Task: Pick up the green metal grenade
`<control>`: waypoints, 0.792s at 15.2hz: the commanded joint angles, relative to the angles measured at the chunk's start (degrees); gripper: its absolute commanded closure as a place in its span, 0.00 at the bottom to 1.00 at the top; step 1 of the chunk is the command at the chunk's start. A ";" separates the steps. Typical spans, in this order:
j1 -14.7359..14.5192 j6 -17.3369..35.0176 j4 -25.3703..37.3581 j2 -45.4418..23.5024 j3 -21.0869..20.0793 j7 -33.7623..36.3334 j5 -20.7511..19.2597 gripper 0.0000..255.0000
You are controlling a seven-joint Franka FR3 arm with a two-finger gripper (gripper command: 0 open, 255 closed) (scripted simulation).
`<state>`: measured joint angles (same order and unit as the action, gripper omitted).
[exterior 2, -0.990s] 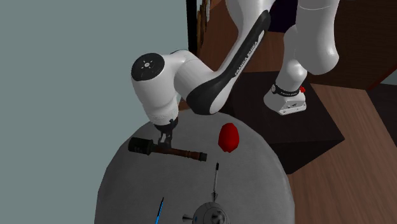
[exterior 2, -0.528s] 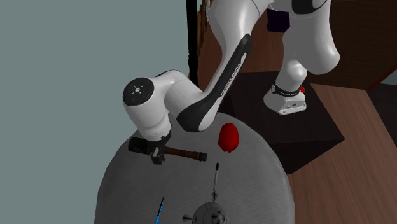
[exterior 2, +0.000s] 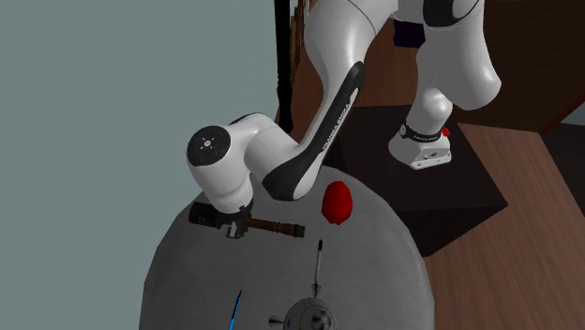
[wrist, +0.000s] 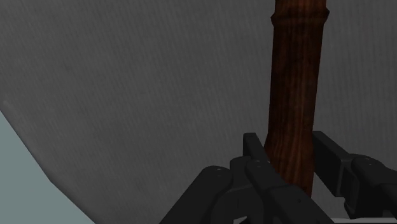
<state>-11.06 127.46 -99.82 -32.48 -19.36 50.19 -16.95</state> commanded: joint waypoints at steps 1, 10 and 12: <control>-0.01 0.02 0.01 -0.04 0.01 0.01 -0.01 1.00; 0.29 -1.58 0.24 1.41 -0.40 -0.47 0.63 1.00; 0.45 -2.69 0.51 2.29 -0.65 -0.76 1.04 1.00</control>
<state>-10.63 125.09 -99.17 -30.67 -19.87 49.43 -16.07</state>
